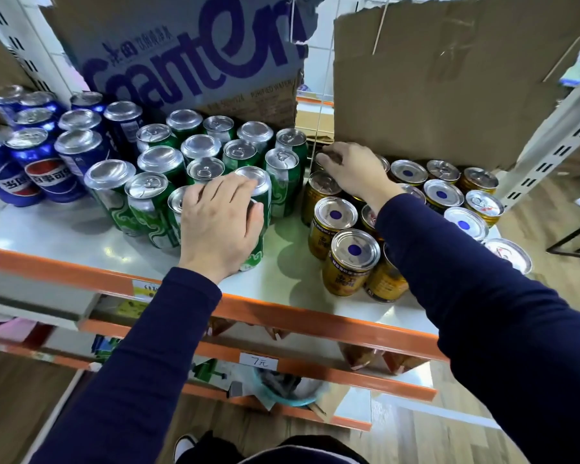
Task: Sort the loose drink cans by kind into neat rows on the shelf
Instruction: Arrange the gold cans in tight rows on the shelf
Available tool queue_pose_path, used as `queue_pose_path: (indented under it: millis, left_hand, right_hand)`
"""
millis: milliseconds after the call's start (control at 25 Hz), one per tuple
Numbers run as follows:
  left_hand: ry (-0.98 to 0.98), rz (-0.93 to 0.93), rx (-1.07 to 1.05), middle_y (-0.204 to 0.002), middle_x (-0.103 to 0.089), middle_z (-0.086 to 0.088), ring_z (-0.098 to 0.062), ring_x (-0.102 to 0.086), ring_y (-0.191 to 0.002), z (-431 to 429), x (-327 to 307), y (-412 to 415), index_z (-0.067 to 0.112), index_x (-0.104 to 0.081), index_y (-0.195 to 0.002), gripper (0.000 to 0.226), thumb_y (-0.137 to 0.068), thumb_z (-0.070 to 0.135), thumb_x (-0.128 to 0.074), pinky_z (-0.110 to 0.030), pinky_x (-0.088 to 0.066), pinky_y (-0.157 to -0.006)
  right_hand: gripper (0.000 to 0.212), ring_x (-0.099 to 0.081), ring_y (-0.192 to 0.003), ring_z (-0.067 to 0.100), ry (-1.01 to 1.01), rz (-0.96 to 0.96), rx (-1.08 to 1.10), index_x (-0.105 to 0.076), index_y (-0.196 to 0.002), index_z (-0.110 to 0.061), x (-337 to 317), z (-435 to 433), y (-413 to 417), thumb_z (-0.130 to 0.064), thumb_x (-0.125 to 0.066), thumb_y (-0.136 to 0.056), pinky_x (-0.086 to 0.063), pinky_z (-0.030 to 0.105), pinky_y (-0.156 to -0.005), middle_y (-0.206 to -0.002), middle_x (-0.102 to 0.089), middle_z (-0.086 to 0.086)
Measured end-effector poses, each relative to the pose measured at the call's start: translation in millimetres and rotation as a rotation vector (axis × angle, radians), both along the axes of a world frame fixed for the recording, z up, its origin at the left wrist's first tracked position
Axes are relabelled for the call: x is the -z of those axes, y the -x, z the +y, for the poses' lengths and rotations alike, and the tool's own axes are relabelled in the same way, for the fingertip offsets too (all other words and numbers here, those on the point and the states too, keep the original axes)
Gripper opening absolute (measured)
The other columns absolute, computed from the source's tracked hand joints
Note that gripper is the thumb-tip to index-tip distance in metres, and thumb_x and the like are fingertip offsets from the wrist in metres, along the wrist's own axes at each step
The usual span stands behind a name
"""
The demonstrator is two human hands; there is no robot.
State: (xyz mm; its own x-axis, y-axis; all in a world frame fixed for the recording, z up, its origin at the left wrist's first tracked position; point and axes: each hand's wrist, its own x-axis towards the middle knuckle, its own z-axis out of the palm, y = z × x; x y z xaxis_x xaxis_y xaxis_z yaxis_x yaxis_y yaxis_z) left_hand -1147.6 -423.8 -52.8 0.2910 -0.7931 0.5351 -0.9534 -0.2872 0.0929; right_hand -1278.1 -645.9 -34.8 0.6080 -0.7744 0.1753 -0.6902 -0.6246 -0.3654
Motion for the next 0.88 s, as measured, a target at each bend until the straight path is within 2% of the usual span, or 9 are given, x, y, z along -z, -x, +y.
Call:
queue_pose_path:
  millis: [120, 200, 320, 400, 480, 560, 720, 840, 880]
  left_hand:
    - [-0.037, 0.010, -0.010, -0.125, -0.060, 0.000, -0.020, -0.052, -0.119, 2, -2, 3, 0.014, -0.058, -0.127, 0.052, -0.095, 0.037, -0.023, -0.036, -0.028, -0.091]
    - [-0.073, 0.026, 0.007, -0.128, -0.058, -0.001, -0.020, -0.050, -0.122, 5, -5, 4, 0.013, -0.056, -0.129, 0.055, -0.095, 0.039, -0.022, -0.037, -0.028, -0.094]
    - [-0.054, 0.149, 0.071, -0.133, -0.055, -0.001, -0.021, -0.047, -0.126, 16, -10, -1, 0.014, -0.056, -0.131, 0.049, -0.096, 0.040, -0.032, -0.038, -0.028, -0.100]
    - [0.020, 0.215, 0.059, -0.130, -0.057, -0.003, -0.023, -0.049, -0.123, 32, -13, -9, 0.014, -0.059, -0.128, 0.044, -0.095, 0.037, -0.041, -0.039, -0.031, -0.100]
    - [0.074, 0.225, 0.018, -0.127, -0.059, -0.004, -0.024, -0.052, -0.119, 60, -14, -27, 0.013, -0.061, -0.124, 0.037, -0.097, 0.033, -0.047, -0.041, -0.035, -0.098]
    - [0.087, 0.241, -0.021, -0.125, -0.061, -0.005, -0.025, -0.055, -0.115, 93, -13, -55, 0.013, -0.061, -0.124, 0.033, -0.097, 0.029, -0.050, -0.042, -0.037, -0.096]
    - [0.095, 0.281, -0.142, -0.116, -0.066, -0.008, -0.029, -0.060, -0.105, 175, -8, -127, 0.012, -0.062, -0.122, 0.034, -0.097, 0.031, -0.048, -0.042, -0.040, -0.090]
    - [0.078, 0.305, -0.262, -0.107, -0.069, -0.010, -0.032, -0.063, -0.097, 249, -1, -183, 0.011, -0.065, -0.117, 0.030, -0.098, 0.029, -0.049, -0.043, -0.046, -0.084]
    - [0.069, 0.305, -0.317, -0.104, -0.069, -0.011, -0.033, -0.064, -0.094, 275, 2, -203, 0.011, -0.066, -0.115, 0.029, -0.098, 0.029, -0.051, -0.042, -0.046, -0.081]
  right_hand:
    - [0.037, -0.058, -0.107, 0.032, -0.006, -0.006, -0.017, -0.064, -0.119, -0.010, -4, 6, 1, -0.035, -0.052, -0.095, -0.048, 0.037, -0.085, -0.115, -0.065, 0.014]
    - [0.032, -0.056, -0.106, 0.032, 0.024, -0.048, -0.018, -0.066, -0.114, -0.006, -9, 14, 1, -0.027, -0.054, -0.093, -0.043, 0.033, -0.082, -0.113, -0.064, 0.016]
    - [0.028, -0.056, -0.106, 0.022, 0.013, -0.162, -0.040, -0.067, -0.115, -0.012, -22, 42, -3, -0.023, -0.057, -0.091, -0.040, 0.026, -0.085, -0.116, -0.064, 0.010]
    - [0.026, -0.058, -0.103, 0.018, 0.035, -0.270, -0.091, -0.068, -0.113, -0.013, -32, 69, -5, -0.022, -0.061, -0.089, -0.043, 0.026, -0.087, -0.113, -0.066, 0.005]
    - [0.023, -0.060, -0.100, 0.015, 0.084, -0.372, -0.180, -0.070, -0.109, -0.012, -40, 104, -16, -0.020, -0.063, -0.089, -0.045, 0.026, -0.088, -0.107, -0.069, 0.001]
    - [0.021, -0.057, -0.093, 0.009, 0.114, -0.425, -0.267, -0.070, -0.107, -0.011, -44, 142, -36, -0.017, -0.064, -0.088, -0.042, 0.018, -0.085, -0.103, -0.067, -0.004]
    - [0.021, -0.057, -0.087, 0.009, 0.120, -0.407, -0.390, -0.069, -0.107, -0.008, -41, 217, -95, -0.015, -0.065, -0.087, -0.042, 0.016, -0.079, -0.095, -0.063, -0.004]
    - [0.020, -0.056, -0.084, 0.006, 0.080, -0.402, -0.480, -0.069, -0.105, -0.009, -28, 275, -154, -0.014, -0.065, -0.086, -0.037, 0.006, -0.077, -0.092, -0.060, -0.009]
    - [0.020, -0.056, -0.084, 0.006, 0.062, -0.390, -0.503, -0.069, -0.105, -0.009, -20, 295, -176, -0.014, -0.065, -0.086, -0.038, 0.007, -0.078, -0.092, -0.060, -0.009]
